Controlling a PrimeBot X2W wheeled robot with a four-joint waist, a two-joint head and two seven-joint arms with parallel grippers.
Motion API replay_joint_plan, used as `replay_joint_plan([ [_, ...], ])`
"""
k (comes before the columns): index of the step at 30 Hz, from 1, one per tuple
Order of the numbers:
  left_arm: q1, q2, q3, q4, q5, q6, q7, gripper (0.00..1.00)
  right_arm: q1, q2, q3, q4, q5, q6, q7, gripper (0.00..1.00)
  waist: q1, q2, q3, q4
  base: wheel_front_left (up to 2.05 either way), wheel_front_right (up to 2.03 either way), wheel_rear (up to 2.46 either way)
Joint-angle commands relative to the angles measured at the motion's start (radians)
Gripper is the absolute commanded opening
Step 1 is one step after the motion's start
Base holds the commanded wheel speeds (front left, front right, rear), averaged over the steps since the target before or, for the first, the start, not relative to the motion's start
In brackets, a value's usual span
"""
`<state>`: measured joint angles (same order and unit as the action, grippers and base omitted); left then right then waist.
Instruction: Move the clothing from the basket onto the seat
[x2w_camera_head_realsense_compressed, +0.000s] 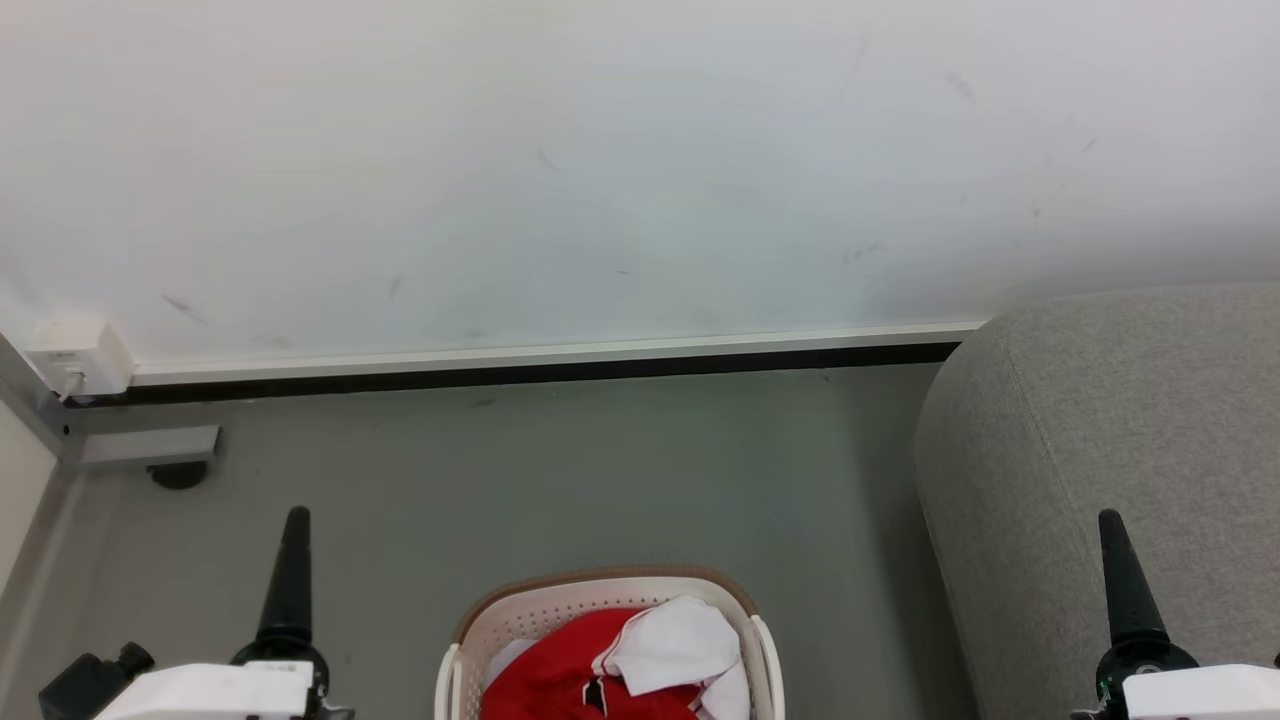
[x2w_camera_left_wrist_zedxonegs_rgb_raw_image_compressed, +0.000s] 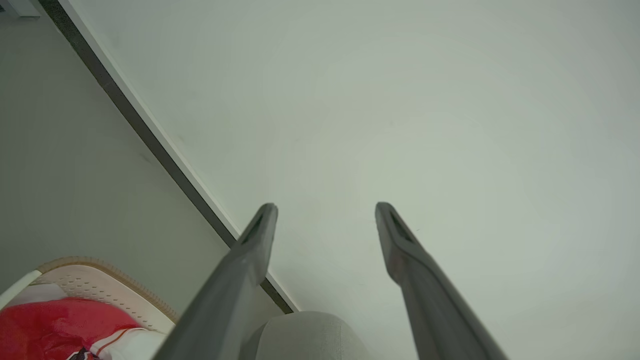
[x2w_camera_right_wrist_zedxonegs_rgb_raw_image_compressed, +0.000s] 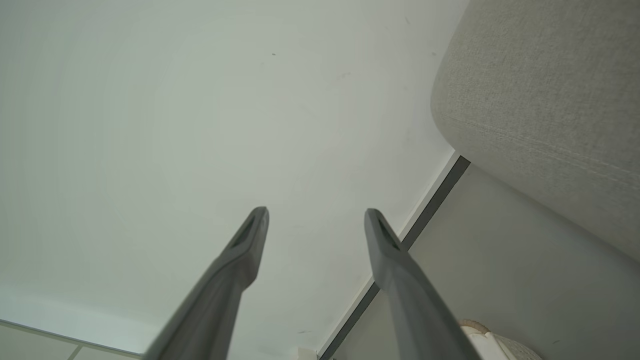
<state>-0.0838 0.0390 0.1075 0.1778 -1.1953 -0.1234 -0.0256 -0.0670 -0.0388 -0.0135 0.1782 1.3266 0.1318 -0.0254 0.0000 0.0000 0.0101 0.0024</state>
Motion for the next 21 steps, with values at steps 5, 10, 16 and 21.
replay_joint_plan([
  [5,-0.015,0.009,-0.003,-0.034,0.134,-0.005,-0.025,1.00,-0.007,-0.010,0.011,-0.020,-0.140,-0.001,-0.024,1.00,0.0000,0.0000,0.000,-0.001,0.00,0.00,0.00],
  [10,-0.010,0.009,-0.012,-0.039,0.262,-0.006,-0.042,1.00,-0.006,-0.011,0.021,-0.025,-0.264,-0.001,-0.042,1.00,0.0000,0.0000,0.000,-0.001,0.00,0.00,0.00],
  [16,-0.009,0.010,-0.023,-0.043,0.408,-0.004,-0.062,1.00,-0.005,-0.011,0.035,-0.028,-0.430,-0.001,-0.061,1.00,0.0000,0.0000,0.002,0.001,0.00,0.00,0.00],
  [21,-0.007,0.016,-0.041,-0.040,0.519,0.017,-0.078,1.00,-0.007,-0.012,0.050,-0.021,-0.553,-0.001,-0.077,1.00,0.0000,0.0000,0.003,0.003,0.00,0.00,0.00],
])
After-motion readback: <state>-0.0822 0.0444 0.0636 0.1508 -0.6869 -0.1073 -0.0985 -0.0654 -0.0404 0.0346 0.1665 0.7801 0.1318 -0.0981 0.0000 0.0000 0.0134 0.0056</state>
